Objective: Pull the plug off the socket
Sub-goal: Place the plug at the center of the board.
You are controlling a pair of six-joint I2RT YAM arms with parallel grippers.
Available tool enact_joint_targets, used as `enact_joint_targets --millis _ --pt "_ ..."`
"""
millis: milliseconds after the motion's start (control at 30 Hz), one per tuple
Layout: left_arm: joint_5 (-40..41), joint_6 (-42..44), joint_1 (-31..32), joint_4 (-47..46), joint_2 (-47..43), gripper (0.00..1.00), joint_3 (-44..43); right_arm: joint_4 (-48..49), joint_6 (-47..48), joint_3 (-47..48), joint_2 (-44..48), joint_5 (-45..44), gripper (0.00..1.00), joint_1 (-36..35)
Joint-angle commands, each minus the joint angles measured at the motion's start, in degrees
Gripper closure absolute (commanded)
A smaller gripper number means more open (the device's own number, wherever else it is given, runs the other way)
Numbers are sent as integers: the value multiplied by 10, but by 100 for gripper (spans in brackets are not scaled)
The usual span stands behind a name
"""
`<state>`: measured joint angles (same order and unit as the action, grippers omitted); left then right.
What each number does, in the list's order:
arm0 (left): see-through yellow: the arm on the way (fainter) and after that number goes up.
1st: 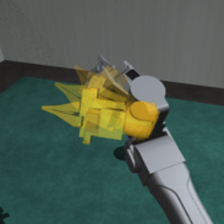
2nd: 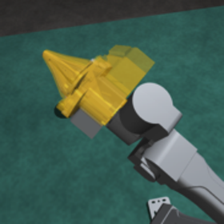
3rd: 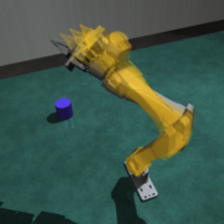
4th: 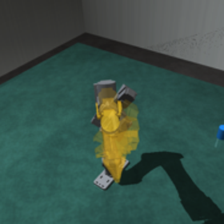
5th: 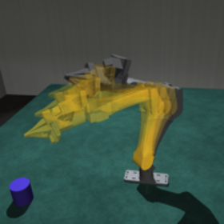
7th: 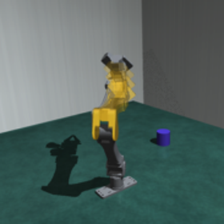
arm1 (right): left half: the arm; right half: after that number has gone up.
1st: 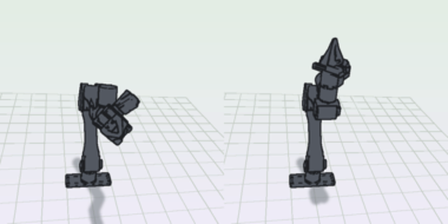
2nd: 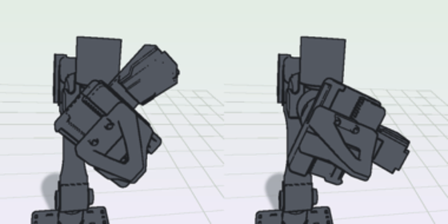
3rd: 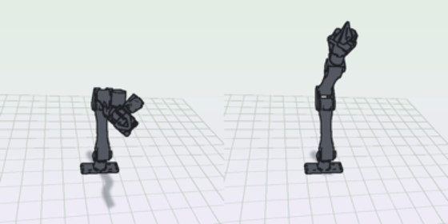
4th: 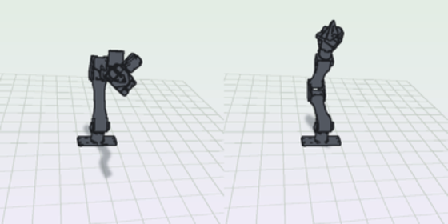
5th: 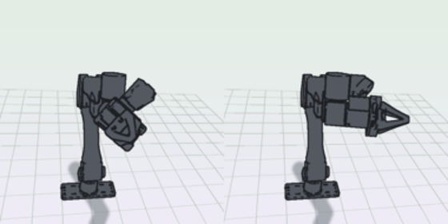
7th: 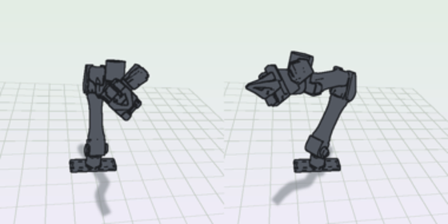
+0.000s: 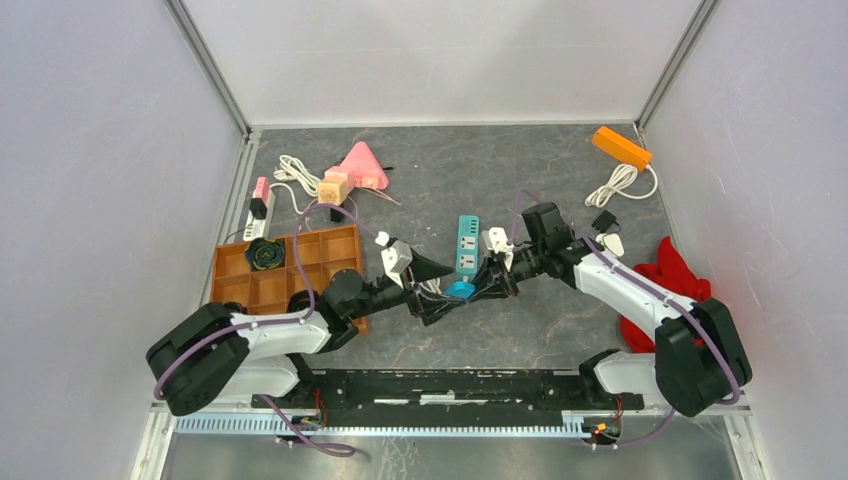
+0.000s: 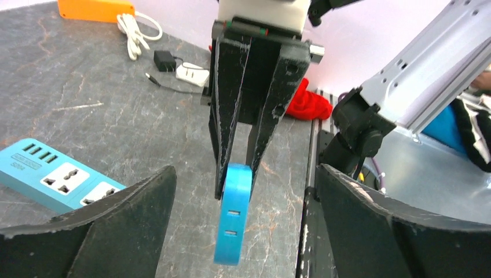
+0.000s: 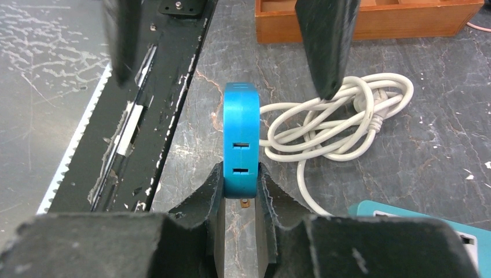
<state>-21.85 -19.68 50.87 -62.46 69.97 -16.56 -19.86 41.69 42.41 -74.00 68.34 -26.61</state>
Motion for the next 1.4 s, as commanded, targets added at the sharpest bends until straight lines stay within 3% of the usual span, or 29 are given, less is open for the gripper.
enact_joint_targets --millis 0,233,433,667,1033,1367 --pt "43 -23 -2 4 -46 1 3 -35 51 33 0 -20 100 -1" --pt "186 -35 -2 161 -154 0 -2 -67 82 49 3 -53 96 27" --pt "255 -67 -2 174 -221 0 48 -52 63 51 16 -78 98 92" --pt "253 -94 -2 140 -237 0 90 15 -12 39 35 -121 99 189" --pt "252 -97 -2 138 -231 0 108 164 -211 10 32 -342 100 296" --pt "251 -92 -2 139 -228 0 115 225 -300 -9 7 -430 100 408"
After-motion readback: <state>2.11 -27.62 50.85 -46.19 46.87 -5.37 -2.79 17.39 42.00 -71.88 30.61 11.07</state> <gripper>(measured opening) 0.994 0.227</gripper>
